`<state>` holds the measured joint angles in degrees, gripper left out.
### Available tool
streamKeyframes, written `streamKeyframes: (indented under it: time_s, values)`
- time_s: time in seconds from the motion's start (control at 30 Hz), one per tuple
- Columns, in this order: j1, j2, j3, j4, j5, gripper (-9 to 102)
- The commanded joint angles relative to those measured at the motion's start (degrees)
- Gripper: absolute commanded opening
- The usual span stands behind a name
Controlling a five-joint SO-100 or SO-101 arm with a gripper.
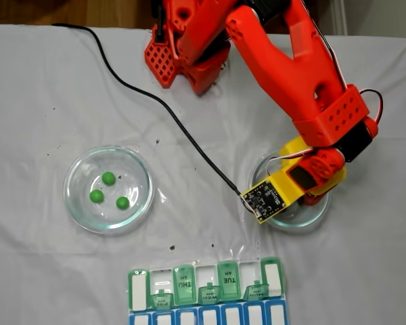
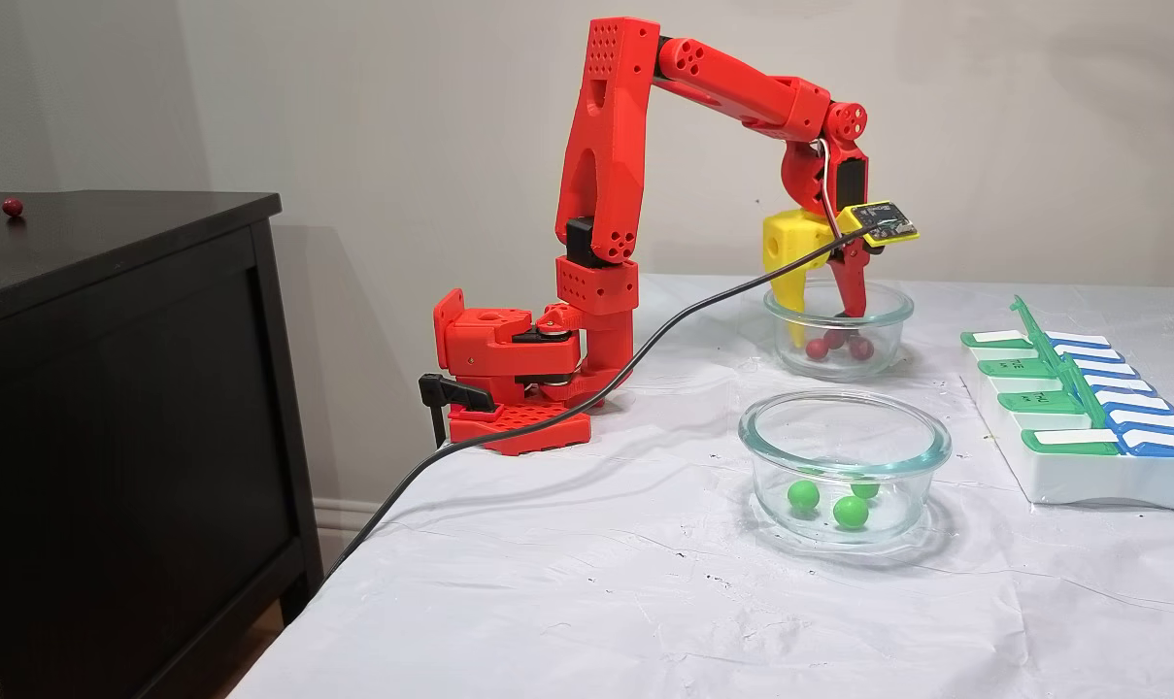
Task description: Sort medicines into box.
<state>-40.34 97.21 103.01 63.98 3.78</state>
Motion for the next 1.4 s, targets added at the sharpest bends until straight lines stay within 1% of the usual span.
streamKeyframes:
  time_s: [0.0,0.47,1.13,1.37]
  values:
    - [-0.09,1.49,-0.44,-0.88,-0.53,24]
    - [0.18,0.44,-0.18,-2.29,-0.79,20]
    - [1.49,-0.79,-0.88,-3.87,-2.29,19]
    - [1.58,-1.76,-1.14,-4.13,-2.90,16]
